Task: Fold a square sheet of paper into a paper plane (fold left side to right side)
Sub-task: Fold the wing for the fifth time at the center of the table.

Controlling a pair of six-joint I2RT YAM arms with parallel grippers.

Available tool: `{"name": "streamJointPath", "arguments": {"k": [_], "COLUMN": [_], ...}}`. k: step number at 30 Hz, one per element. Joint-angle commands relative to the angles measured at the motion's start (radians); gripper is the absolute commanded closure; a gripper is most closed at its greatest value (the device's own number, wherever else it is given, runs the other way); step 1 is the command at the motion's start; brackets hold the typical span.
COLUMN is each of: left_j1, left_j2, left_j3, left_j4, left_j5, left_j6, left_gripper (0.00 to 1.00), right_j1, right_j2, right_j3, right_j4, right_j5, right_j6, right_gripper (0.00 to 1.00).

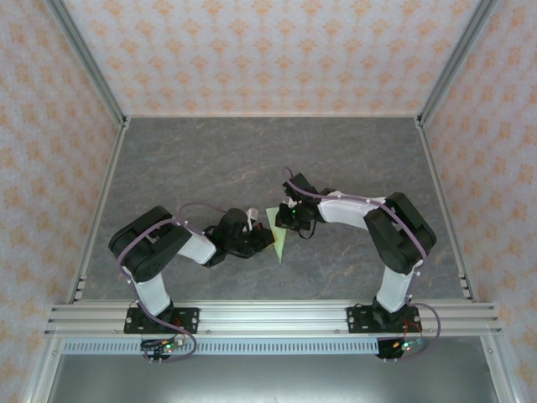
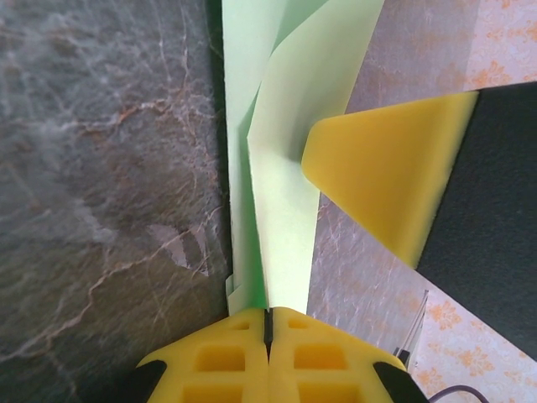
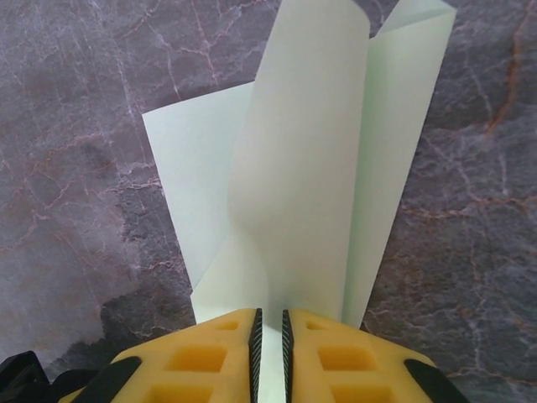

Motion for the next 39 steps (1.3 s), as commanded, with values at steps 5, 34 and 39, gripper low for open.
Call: {"name": "streamJointPath", "arguments": {"k": [5, 34, 39], "left_j1": [-0.015, -0.061, -0.090], "left_j2": [0.084, -0.294, -0.241], "left_j3": [0.015, 0.027, 0.066], "left_j4": [-0.060, -0.295, -0.282], "left_j5": [-0.071, -0.035, -0.019], "left_j6": [0.015, 0.132, 0.127], "left_gripper": [1.00, 0.88, 0.91], "right_j1": [0.001, 0.001, 0.001], "right_j2": [0.027, 0.066, 0.066], "right_j3": [-0.053, -0.070, -0.065], "right_j4": [-0.053, -0.088, -0.091], "right_j5": [0.065, 0.075, 0.073], "right_j6": [0.016, -0.006, -0.007], "right_gripper": [0.87, 0.90, 0.90]}}
